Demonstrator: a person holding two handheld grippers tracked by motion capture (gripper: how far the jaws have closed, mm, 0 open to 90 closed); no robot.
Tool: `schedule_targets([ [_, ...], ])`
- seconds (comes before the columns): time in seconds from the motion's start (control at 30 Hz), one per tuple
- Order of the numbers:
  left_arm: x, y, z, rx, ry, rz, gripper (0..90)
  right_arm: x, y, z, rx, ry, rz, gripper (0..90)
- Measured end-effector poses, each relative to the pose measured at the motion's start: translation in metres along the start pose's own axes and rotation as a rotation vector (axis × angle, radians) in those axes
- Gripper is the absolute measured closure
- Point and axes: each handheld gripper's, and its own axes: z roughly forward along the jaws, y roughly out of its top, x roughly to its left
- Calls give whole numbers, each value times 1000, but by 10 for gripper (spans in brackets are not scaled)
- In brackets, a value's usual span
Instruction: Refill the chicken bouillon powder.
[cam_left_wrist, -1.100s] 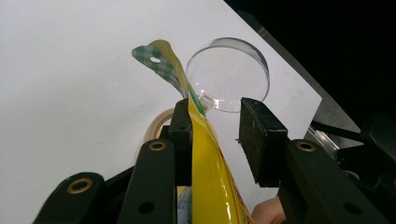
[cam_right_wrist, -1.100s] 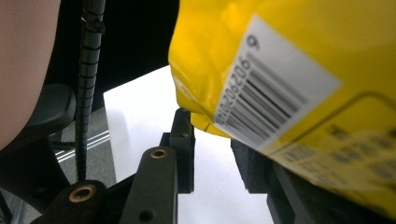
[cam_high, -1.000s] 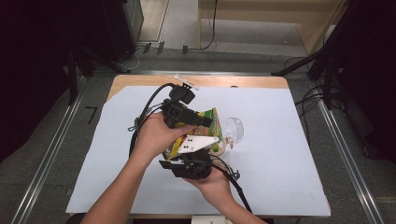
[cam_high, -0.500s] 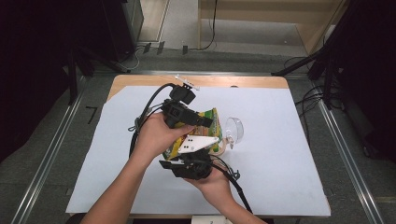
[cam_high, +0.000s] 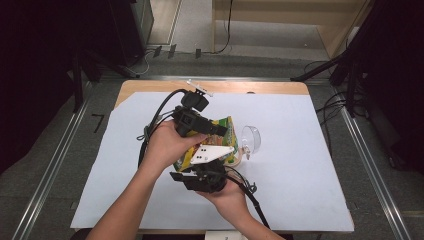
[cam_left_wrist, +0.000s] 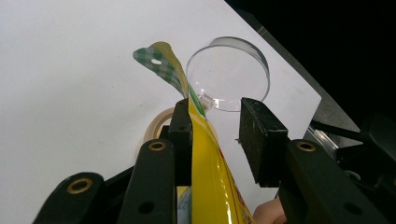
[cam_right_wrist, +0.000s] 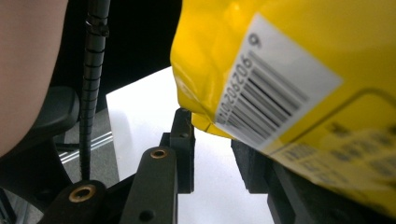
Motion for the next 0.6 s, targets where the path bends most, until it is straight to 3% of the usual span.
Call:
schedule_targets([
  [0.6,-6,0,-2,-4,29,28,670,1,0,2,-17,-8,-2,708],
])
